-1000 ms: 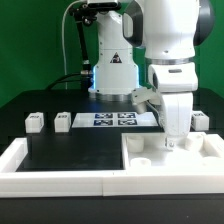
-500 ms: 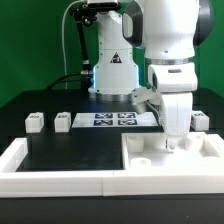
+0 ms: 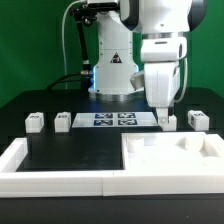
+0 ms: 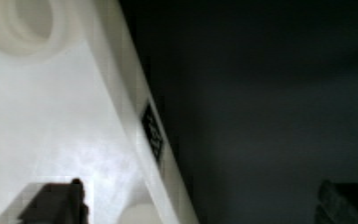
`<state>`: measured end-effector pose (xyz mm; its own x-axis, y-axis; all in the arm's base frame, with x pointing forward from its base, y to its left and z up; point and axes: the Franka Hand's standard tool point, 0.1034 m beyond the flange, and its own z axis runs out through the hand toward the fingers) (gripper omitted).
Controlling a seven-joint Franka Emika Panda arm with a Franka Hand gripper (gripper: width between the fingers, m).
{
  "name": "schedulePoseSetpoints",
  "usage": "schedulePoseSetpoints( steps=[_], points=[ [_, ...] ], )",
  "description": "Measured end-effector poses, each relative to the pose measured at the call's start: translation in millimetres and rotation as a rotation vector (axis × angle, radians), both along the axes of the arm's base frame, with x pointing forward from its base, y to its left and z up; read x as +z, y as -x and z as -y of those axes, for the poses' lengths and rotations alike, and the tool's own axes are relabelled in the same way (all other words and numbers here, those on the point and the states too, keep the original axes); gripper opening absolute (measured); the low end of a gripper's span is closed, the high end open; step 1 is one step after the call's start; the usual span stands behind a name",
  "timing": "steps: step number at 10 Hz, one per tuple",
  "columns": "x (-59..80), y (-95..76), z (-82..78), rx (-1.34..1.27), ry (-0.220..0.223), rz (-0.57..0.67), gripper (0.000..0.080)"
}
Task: Assemble square table
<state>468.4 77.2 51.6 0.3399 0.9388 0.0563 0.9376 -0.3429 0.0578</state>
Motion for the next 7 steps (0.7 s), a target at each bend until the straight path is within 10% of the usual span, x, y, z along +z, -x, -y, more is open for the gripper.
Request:
schedulePoseSetpoints(
  steps=[7],
  points=[
    [7.4, 8.0, -20.7, -0.259, -0.032, 0.013, 0.0649]
  ],
)
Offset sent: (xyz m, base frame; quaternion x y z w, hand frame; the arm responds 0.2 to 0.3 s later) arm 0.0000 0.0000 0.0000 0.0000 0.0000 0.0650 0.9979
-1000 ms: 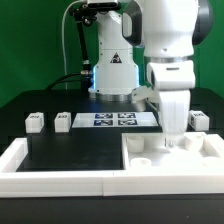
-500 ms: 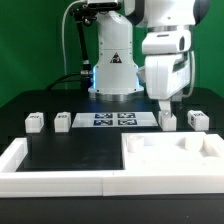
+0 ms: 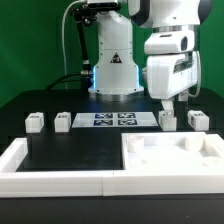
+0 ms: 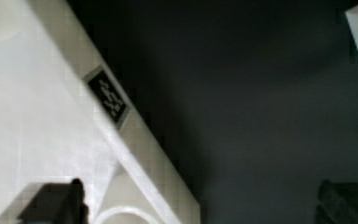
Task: Assemble square table
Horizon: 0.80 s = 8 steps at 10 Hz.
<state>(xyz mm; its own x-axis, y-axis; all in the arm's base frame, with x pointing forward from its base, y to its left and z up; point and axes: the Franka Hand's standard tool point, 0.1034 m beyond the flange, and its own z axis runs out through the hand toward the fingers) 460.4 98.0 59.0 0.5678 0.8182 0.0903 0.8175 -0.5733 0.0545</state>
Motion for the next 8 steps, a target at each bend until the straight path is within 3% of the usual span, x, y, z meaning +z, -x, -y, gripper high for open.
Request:
schedulePoseSetpoints(
  steps=[1, 4, 6, 8],
  points=[
    [1.5, 6.8, -2.4, -0.208, -0.045, 0.031, 0.0649],
    [-2.3, 24.4, -21.3, -0.554, -0.091, -0.013, 0.0649],
    [-4.4, 33.3, -42.6, -0.808, -0.125, -0.045, 0.0649],
    [-4.6, 33.2, -41.7, -0.897, -0.138, -0.054, 0.0649]
  ],
)
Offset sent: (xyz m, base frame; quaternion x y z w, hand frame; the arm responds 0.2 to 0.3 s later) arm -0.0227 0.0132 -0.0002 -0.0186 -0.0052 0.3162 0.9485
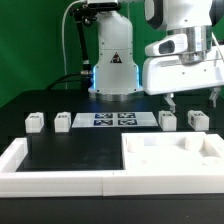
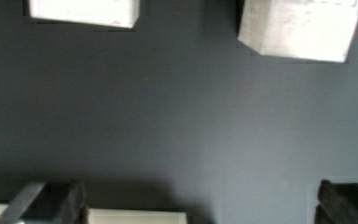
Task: Assemble square table
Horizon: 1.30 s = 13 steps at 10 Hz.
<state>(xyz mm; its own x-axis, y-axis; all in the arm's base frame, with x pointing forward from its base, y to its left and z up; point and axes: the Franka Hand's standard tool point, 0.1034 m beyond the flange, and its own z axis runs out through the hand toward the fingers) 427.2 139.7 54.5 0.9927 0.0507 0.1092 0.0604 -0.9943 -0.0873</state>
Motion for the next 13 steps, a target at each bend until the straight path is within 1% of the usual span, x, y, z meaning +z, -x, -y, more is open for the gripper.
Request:
schedulePoseSetpoints(
  steps=[2, 4, 5, 7, 8, 9, 11, 12, 13],
  points=[
    [-0.6, 2.3, -3.7, -0.108, -0.017, -0.005, 0.0649],
    [-6.6, 23.0, -25.1, -0.097, -0.017, -0.008, 0.0649],
    [-7.9, 27.3, -29.1, -0.073, -0.012, -0.018, 0.0649],
    [-8.0, 25.9, -26.8, -0.070, -0.009, -0.033, 0.0649],
    [-10.5, 30.7, -25.5, -0.054, 0.005, -0.092, 0.0649],
    [-10.5, 31.5, -24.7, -0.047, 0.017, -0.179, 0.0649],
    [-14.3, 34.8, -28.9, -0.026, 0.030, -0.280, 0.0649],
    [-15.6, 38.8, -25.6, 0.001, 0.035, -0.368, 0.0649],
    [-15.7, 37.0, -25.0, 0.000, 0.036, -0.416, 0.0649]
  ],
)
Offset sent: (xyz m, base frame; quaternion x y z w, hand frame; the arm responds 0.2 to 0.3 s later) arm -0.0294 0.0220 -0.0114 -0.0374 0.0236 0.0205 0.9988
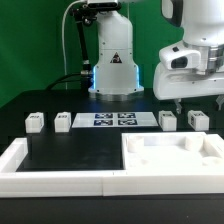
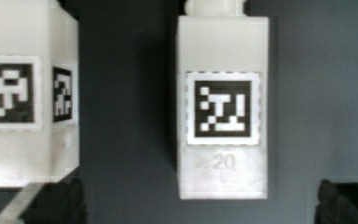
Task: Assemble square table
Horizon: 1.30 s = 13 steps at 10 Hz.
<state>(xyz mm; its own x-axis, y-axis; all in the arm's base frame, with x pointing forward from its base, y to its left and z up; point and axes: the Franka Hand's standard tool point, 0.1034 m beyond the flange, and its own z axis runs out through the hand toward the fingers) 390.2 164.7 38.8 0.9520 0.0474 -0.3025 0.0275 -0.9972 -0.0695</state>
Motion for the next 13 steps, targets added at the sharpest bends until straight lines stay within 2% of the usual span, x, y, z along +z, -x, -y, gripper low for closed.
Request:
schedulePoseSetpoints(
  steps=[1, 3, 5, 8, 9, 13],
  points=[
    [2.6, 7.5, -0.7, 0.007, 0.010, -0.121, 0.0649],
    [0.1, 4.1, -0.7, 0.006, 0.013, -0.234, 0.0649],
    [-0.5, 10.4, -3.7, 0.005, 0.034, -0.394, 0.0649],
    [-8.7, 17.7, -8.6, 0.024, 0.045, -0.551, 0.0649],
    [-11.7, 18.3, -10.0, 0.028, 0.047, -0.588, 0.0649],
    [-22.8, 24.6, -12.8, 0.031, 0.052, -0.591, 0.0649]
  ],
)
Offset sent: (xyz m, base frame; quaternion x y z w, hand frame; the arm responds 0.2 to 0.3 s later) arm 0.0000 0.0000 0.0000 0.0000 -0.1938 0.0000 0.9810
